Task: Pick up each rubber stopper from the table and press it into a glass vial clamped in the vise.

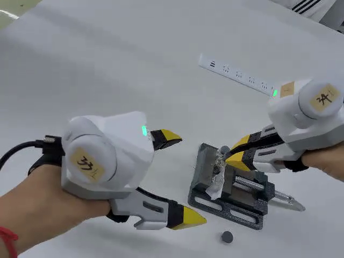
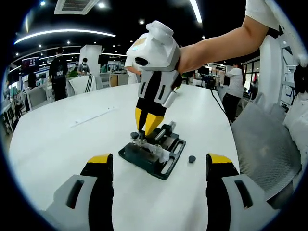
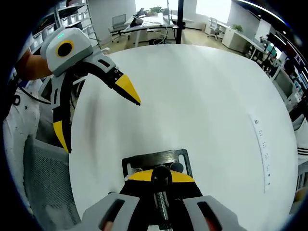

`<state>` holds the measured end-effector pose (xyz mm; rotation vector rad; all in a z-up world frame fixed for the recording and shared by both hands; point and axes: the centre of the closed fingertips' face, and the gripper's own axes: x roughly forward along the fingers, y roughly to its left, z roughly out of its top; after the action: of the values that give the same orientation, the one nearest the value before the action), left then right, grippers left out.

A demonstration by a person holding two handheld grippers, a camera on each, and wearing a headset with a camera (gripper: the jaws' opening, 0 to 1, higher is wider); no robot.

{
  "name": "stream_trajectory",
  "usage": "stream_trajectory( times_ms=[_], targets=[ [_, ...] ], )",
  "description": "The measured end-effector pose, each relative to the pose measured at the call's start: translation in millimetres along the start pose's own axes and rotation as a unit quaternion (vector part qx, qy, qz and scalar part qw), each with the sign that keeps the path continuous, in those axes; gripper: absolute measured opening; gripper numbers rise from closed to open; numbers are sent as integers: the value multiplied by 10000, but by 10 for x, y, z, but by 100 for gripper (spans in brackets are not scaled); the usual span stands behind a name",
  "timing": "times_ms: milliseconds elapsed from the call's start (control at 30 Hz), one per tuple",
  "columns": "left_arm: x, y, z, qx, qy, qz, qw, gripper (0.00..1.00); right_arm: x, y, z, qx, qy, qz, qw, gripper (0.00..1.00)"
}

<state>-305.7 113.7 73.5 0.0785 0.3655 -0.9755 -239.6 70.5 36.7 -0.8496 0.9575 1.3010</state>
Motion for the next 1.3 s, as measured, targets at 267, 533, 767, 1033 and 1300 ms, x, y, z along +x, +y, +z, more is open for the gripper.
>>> stream_trajectory(
  times_ms=[267,533,767,1033,1300],
  targets=[
    [-10,-26,-16,-34,0,-34,10000,78,41,-19,-28,-52,110,-17,9999,6],
    [-8,-36,-11,-61,-31,-52,10000,77,64,-42,-48,-110,183,-35,9998,6],
    [2,-38,-11,-101,-47,-71,9999,77,56,-31,-58,-178,238,-21,9996,5],
    [10,-40,-17,-110,-57,-93,9999,76,65,-37,-64,-291,325,-44,9990,5],
    [16,-38,-22,-112,-46,-108,9999,76,74,-24,-58,-559,507,-118,9971,5]
  ],
)
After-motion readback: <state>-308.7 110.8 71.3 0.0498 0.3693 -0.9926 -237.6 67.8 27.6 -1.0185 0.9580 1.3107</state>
